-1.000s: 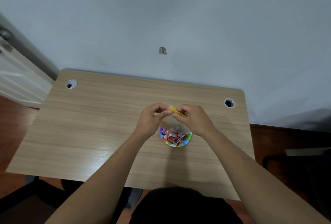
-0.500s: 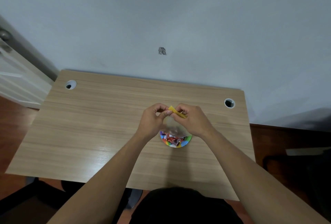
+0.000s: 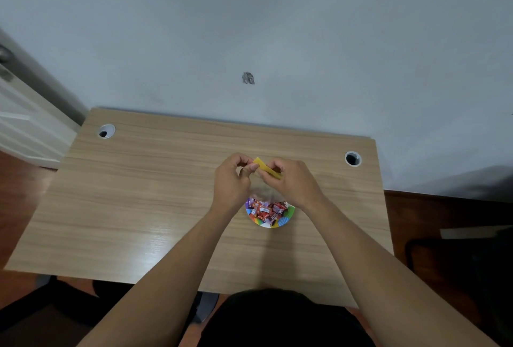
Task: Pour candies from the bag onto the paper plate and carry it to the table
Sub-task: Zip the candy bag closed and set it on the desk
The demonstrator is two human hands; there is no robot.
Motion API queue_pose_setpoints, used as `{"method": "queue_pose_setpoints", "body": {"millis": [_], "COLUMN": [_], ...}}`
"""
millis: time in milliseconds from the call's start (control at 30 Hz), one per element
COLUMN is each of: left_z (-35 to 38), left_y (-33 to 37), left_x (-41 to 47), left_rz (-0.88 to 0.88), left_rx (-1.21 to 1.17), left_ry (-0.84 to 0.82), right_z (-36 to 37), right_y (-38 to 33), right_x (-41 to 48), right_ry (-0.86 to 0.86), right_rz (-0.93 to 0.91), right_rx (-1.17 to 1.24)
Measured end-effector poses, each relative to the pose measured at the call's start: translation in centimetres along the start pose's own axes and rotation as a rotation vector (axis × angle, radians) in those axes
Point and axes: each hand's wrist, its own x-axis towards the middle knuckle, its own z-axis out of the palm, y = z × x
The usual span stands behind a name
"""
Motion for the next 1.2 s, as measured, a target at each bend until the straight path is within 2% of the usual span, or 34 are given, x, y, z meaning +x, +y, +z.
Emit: {"method": "queue_pose_setpoints", "body": {"millis": [367,833,1200], "left_z": [-2.0,-4.6,-6.7], "left_y": [0.2,-2.2,-4.9], "left_x": [1.1,2.2,1.8], "left_rz": [-0.097,-0.181,-0.266], "left_rx": [-0.131,-0.167,-0.176], "left_ry": [0.125,0.236,0.251], "right_z": [-0.3,-0.8,-0.3], "right_y": [1.2,3.0,3.7], "right_x": [-0.2,-1.6,-2.3], "right_ry": [-0.006,-0.026,-0.083], "right_rz": [-0.065,0.002,-0.002], "right_rx": [-0.07,-0.163,-0.192]}}
